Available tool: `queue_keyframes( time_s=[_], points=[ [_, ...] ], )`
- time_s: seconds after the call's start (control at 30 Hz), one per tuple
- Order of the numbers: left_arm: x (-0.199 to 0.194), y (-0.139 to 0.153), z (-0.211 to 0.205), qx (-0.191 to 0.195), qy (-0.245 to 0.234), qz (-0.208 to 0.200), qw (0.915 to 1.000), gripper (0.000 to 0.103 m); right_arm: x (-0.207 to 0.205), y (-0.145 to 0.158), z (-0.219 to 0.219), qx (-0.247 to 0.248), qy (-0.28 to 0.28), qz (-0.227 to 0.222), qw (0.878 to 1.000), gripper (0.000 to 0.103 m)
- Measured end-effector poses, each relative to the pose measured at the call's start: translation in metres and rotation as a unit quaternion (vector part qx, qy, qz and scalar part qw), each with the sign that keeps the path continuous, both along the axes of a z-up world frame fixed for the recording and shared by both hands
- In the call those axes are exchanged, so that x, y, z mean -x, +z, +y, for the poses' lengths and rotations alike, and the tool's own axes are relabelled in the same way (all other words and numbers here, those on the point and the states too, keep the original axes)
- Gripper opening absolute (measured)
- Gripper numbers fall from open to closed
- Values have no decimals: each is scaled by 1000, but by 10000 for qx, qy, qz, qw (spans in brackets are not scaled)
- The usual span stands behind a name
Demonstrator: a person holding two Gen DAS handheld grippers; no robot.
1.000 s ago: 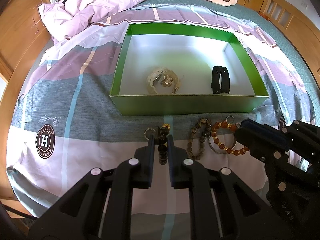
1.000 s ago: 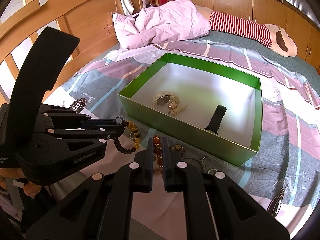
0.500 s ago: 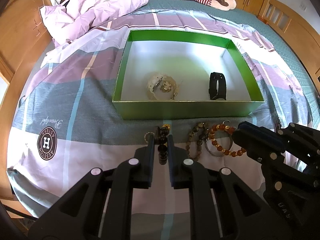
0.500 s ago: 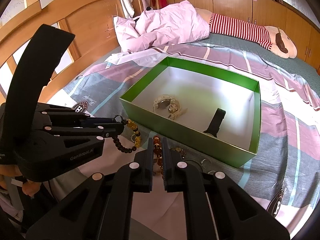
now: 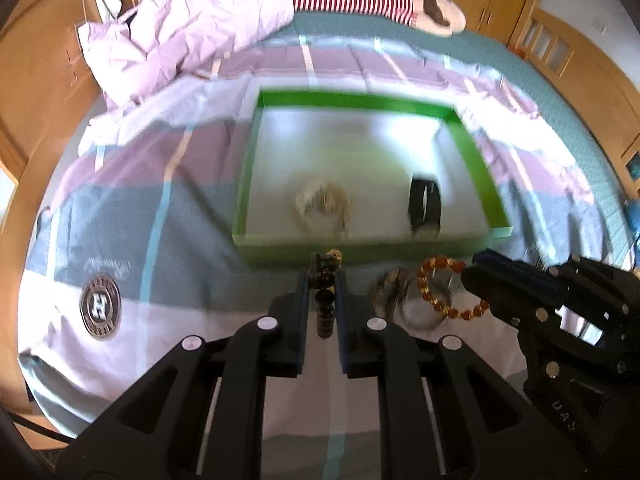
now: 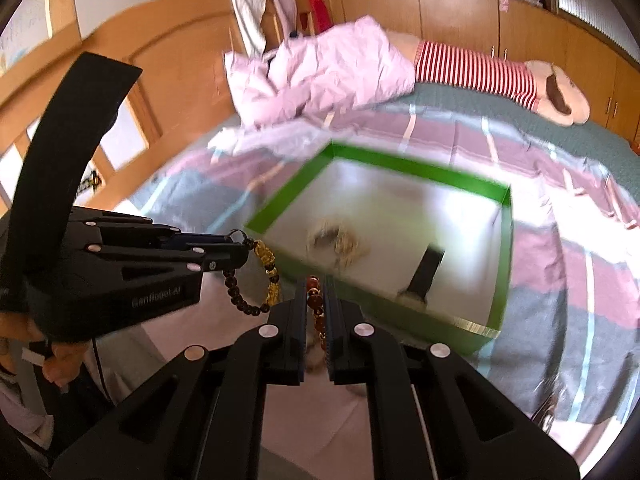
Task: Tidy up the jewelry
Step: 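Carry both bracelets into the green box and open both tools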
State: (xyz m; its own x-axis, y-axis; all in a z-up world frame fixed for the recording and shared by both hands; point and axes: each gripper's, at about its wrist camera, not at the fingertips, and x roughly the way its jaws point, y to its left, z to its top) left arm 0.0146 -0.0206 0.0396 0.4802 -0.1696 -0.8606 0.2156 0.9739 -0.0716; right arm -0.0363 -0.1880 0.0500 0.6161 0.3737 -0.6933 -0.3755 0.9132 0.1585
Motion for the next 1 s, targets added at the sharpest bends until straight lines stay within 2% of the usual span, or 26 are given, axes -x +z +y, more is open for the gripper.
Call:
queue_keyframes(
  time_s=[0.1, 0.2, 0.3, 0.4, 0.5, 0.53, 0.57, 0.63, 0.73, 0.83, 0.9, 1.0],
  points=[
    [-17, 15, 1, 158, -15, -111, 9998, 13, -13, 18, -6, -87, -100, -165, 9998, 8],
    [-41, 12, 0, 221, 25, -42, 9997, 13, -34, 18, -13, -50, -257, -140, 9996, 8],
    [-63, -5, 4, 274, 160, 110, 9994, 13, -55, 1, -21, 61, -498, -25, 9987, 8],
    [-77, -19, 6, 157, 259, 103, 9995, 13, -73, -26, -30, 70, -793, 234, 9966, 8],
    [-87, -29, 7, 331, 301, 226, 9987, 13, -85, -42, -37, 177, -976, 387, 9943, 9],
    [-89, -32, 8, 366, 311, 250, 9985, 15, -86, -45, -39, 219, -1035, 415, 9935, 12],
    [-89, -33, 8, 362, 333, 255, 9985, 17, -85, -46, -42, 224, -1092, 445, 9928, 19],
    [-85, -31, 7, 356, 308, 247, 9986, 22, -81, -43, -47, 63, -1067, 499, 9930, 26],
    [-70, -16, 6, 359, 229, 79, 9991, 32, -65, -34, -45, 21, -862, 490, 9951, 26],
    [-43, -7, 3, 287, -40, 31, 9996, 32, -39, -31, -39, -55, -499, 655, 9966, 26],
    [-26, -12, -4, 204, -268, 133, 9993, 32, -25, -39, -33, 97, -314, 805, 9962, 26],
    [-6, -43, -24, -22, -548, 466, 9974, 32, -17, -64, -27, 486, -366, 1109, 9920, 26]
  ],
)
